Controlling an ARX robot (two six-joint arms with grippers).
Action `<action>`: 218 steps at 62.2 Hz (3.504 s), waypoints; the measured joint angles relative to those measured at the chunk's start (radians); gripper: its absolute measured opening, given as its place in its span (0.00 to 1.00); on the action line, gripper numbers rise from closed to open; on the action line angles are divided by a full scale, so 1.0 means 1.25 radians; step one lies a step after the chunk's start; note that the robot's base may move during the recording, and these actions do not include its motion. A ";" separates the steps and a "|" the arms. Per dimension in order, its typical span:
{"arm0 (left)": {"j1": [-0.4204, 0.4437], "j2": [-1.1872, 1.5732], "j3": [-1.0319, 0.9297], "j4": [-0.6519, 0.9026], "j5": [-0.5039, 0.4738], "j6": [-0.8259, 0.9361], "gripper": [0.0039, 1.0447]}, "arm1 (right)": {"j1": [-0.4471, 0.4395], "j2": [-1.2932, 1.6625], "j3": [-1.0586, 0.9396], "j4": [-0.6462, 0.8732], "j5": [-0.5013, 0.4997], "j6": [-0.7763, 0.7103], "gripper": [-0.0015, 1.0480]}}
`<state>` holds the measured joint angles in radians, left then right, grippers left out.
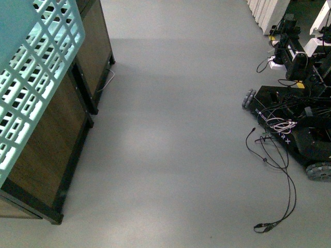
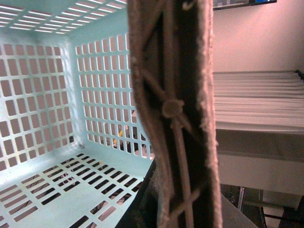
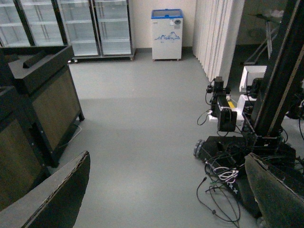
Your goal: Pick lemon and mango into basket
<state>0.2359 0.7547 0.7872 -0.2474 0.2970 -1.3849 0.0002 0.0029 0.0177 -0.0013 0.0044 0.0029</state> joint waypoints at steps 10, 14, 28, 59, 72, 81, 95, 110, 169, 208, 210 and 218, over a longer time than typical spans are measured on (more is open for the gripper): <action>0.001 0.002 0.000 0.000 -0.016 0.004 0.05 | 0.000 0.000 0.000 0.000 0.000 0.000 0.92; 0.002 0.002 0.000 0.000 -0.019 0.005 0.05 | 0.000 0.000 0.000 0.000 0.000 0.000 0.92; 0.002 0.004 0.000 -0.001 -0.018 0.006 0.05 | 0.000 0.001 0.000 0.000 -0.003 0.000 0.92; 0.002 0.004 0.000 -0.001 -0.016 0.006 0.05 | 0.000 0.000 0.000 0.000 -0.002 0.000 0.92; 0.002 0.004 0.000 -0.001 -0.016 0.006 0.05 | 0.000 0.000 0.000 0.000 -0.003 0.000 0.92; 0.002 0.004 0.000 -0.001 -0.016 0.007 0.05 | 0.000 0.001 0.000 0.000 -0.002 0.000 0.92; 0.002 0.004 0.000 -0.001 -0.016 0.006 0.05 | 0.000 0.001 0.000 0.000 -0.003 0.000 0.92; 0.002 0.004 0.000 -0.001 -0.017 0.007 0.05 | 0.000 0.000 0.000 0.000 -0.002 0.000 0.92; 0.002 0.004 0.001 -0.001 -0.016 0.006 0.05 | 0.000 0.000 0.000 0.000 -0.004 0.000 0.92; 0.002 0.004 0.003 -0.001 -0.013 0.006 0.05 | 0.000 0.002 0.000 0.000 -0.002 0.000 0.92; 0.002 0.004 0.003 -0.001 -0.014 0.005 0.05 | 0.000 0.002 0.000 0.000 -0.002 0.000 0.92; 0.002 0.003 0.003 -0.001 -0.016 0.009 0.05 | 0.000 0.001 0.000 0.000 -0.003 0.000 0.92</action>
<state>0.2390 0.7586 0.7906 -0.2489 0.2771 -1.3739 0.0002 0.0044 0.0177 -0.0013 0.0006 0.0032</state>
